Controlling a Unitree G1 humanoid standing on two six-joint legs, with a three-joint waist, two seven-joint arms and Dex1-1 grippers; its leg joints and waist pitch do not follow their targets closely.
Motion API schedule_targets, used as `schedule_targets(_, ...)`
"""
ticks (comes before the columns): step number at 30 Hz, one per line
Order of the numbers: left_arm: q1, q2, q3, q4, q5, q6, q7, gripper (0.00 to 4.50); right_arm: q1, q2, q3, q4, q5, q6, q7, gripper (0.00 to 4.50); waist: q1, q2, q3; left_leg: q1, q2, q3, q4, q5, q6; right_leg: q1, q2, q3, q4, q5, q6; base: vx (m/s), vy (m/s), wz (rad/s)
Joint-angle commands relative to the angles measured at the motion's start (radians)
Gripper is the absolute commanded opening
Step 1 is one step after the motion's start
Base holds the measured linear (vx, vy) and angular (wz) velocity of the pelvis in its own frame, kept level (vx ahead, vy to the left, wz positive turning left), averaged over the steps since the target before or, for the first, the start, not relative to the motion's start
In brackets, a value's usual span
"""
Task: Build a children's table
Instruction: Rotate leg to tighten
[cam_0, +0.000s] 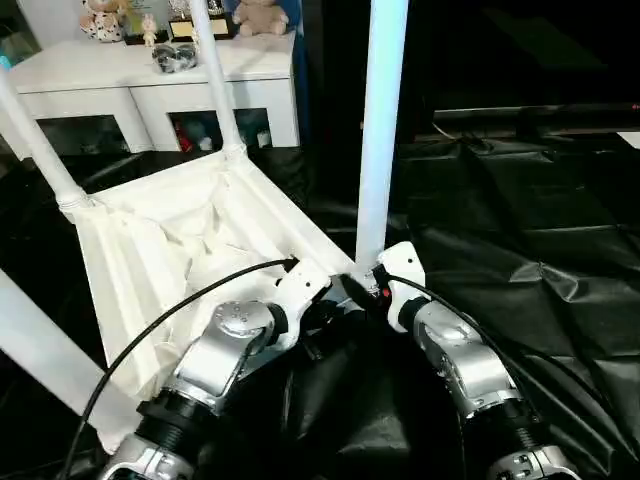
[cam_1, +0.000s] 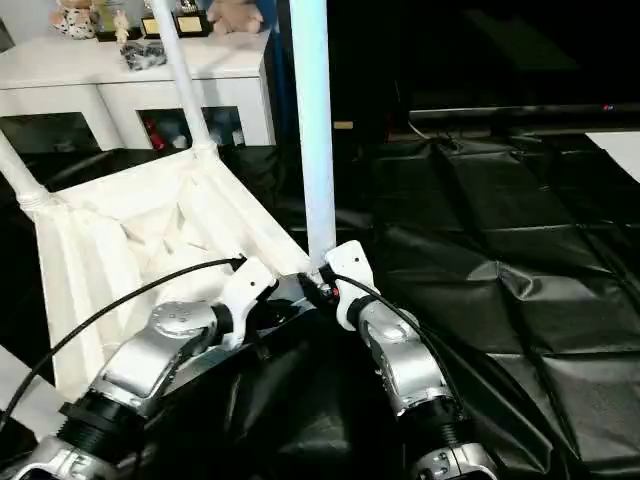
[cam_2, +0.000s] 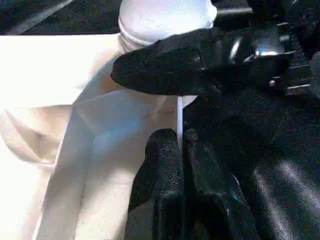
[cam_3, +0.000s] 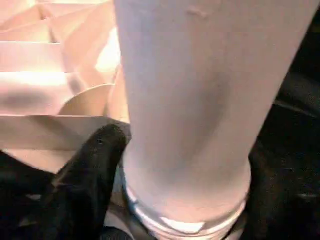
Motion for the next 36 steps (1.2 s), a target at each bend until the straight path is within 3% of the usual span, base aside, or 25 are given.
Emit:
schedule_targets(1, 0.014, 0.011, -0.074, -0.020, -0.046, -0.055, -0.117, 0.00, 0.009, -0.019, 0.082, -0.035, 0.044, 0.028, 0.164, 3.87, 0.000, -0.016, -0.031, 0.002, 0.084, -0.051, -0.088, -0.351, 0.003, 0.011, -0.097, 0.056, -0.099, -0.363, -0.154, 0.000, 0.000, 0.00)
schedule_targets(2, 0.026, 0.035, -0.072, -0.035, -0.061, -0.078, -0.163, 0.00, 0.013, -0.061, 0.099, -0.069, 0.056, 0.025, 0.237, 3.99, 0.000, -0.016, -0.031, 0.002, 0.084, -0.051, -0.088, -0.351, 0.003, 0.011, -0.097, 0.056, -0.099, -0.363, -0.154, 0.000, 0.000, 0.00)
schedule_targets(3, 0.034, 0.055, -0.070, -0.045, -0.071, -0.083, -0.195, 0.00, 0.018, -0.099, 0.114, -0.098, 0.067, 0.023, 0.304, 3.99, 0.004, -0.019, -0.040, -0.005, 0.087, -0.050, -0.084, -0.280, 0.023, 0.020, -0.097, 0.055, -0.090, -0.258, -0.172, 0.000, 0.000, 0.00)
schedule_targets(4, 0.043, 0.087, -0.069, -0.054, -0.077, -0.104, -0.236, 0.00, 0.029, -0.159, 0.134, -0.142, 0.085, 0.014, 0.401, 3.99, 0.008, -0.016, -0.042, -0.004, 0.088, -0.043, -0.077, -0.218, 0.050, 0.016, -0.094, 0.054, -0.081, -0.143, -0.199, 0.051, -0.006, 0.09)
schedule_targets(5, 0.047, 0.098, -0.068, -0.057, -0.078, -0.112, -0.250, 0.00, 0.033, -0.180, 0.141, -0.158, 0.092, 0.010, 0.436, 3.99, 0.013, -0.018, -0.041, -0.002, 0.089, -0.039, -0.072, -0.205, 0.076, 0.015, -0.094, 0.054, -0.078, -0.106, -0.218, 0.051, -0.006, 0.09)
schedule_targets(8, 0.055, 0.130, -0.061, -0.064, -0.085, -0.130, -0.297, 0.00, 0.045, -0.250, 0.155, -0.204, 0.120, 0.017, 0.554, 3.99, 0.027, -0.017, -0.043, -0.007, 0.091, -0.036, -0.068, -0.149, 0.109, 0.020, -0.095, 0.049, -0.071, -0.051, -0.240, 0.018, -0.002, 0.03)
schedule_targets(9, 0.061, 0.154, -0.058, -0.075, -0.098, -0.134, -0.340, 0.00, 0.048, -0.295, 0.163, -0.222, 0.125, 0.002, 0.628, 3.99, 0.029, -0.025, -0.044, -0.008, 0.091, -0.035, -0.067, -0.138, 0.114, 0.022, -0.094, 0.048, -0.068, -0.040, -0.242, 0.000, 0.000, 0.00)
schedule_targets(10, 0.064, 0.166, -0.060, -0.083, -0.106, -0.138, -0.364, 0.00, 0.047, -0.309, 0.166, -0.226, 0.126, 0.001, 0.652, 3.99, 0.035, -0.019, -0.043, -0.009, 0.093, -0.036, -0.067, -0.134, 0.120, 0.020, -0.096, 0.046, -0.066, -0.045, -0.247, 0.000, 0.000, 0.00)
schedule_targets(11, 0.066, 0.180, -0.063, -0.090, -0.117, -0.134, -0.393, 0.00, 0.046, -0.324, 0.171, -0.230, 0.128, -0.004, 0.678, 3.99, 0.035, -0.027, -0.041, -0.008, 0.095, -0.036, -0.069, -0.142, 0.119, 0.020, -0.095, 0.045, -0.068, -0.058, -0.247, 0.000, 0.000, 0.00)
schedule_targets(17, 0.069, 0.236, -0.086, -0.111, -0.138, -0.151, -0.500, 0.00, 0.034, -0.363, 0.193, -0.243, 0.135, -0.012, 0.743, 3.99, 0.035, -0.025, -0.032, 0.000, 0.098, -0.038, -0.081, -0.227, 0.066, 0.015, -0.095, 0.049, -0.077, -0.173, -0.249, 0.000, 0.000, 0.00)
schedule_targets(18, 0.066, 0.241, -0.089, -0.107, -0.136, -0.156, -0.515, 0.00, 0.030, -0.361, 0.193, -0.242, 0.136, -0.011, 0.748, 3.83, 0.033, -0.036, -0.031, -0.002, 0.098, -0.037, -0.082, -0.228, 0.064, 0.016, -0.095, 0.049, -0.078, -0.175, -0.249, 0.000, 0.000, 0.00)
schedule_targets(19, 0.062, 0.245, -0.091, -0.102, -0.132, -0.163, -0.525, 0.00, 0.027, -0.359, 0.192, -0.241, 0.136, -0.011, 0.754, 3.74, 0.035, -0.031, -0.030, -0.001, 0.098, -0.038, -0.083, -0.232, 0.057, 0.015, -0.098, 0.050, -0.077, -0.187, -0.248, 0.000, 0.000, 0.00)
schedule_targets(21, 0.055, 0.247, -0.092, -0.091, -0.129, -0.171, -0.527, 0.00, 0.026, -0.353, 0.195, -0.243, 0.135, -0.012, 0.760, 3.63, 0.035, -0.030, -0.029, 0.002, 0.098, -0.037, -0.084, -0.238, 0.047, 0.013, -0.096, 0.052, -0.078, -0.186, -0.249, 0.000, 0.000, 0.00)
schedule_targets(29, 0.044, 0.242, -0.085, -0.071, -0.127, -0.181, -0.520, 0.00, 0.047, -0.346, 0.207, -0.269, 0.150, 0.001, 0.762, 2.91, 0.037, -0.034, -0.030, -0.002, 0.097, -0.035, -0.081, -0.199, 0.057, 0.017, -0.097, 0.052, -0.073, -0.146, -0.253, 0.000, 0.000, 0.00)
schedule_targets(36, 0.052, 0.223, -0.070, -0.051, -0.106, -0.186, -0.462, 0.00, 0.078, -0.322, 0.195, -0.263, 0.140, 0.014, 0.708, 2.71, 0.039, -0.032, -0.028, -0.001, 0.097, -0.036, -0.082, -0.219, 0.048, 0.016, -0.099, 0.053, -0.078, -0.184, -0.244, 0.000, 0.000, 0.00)
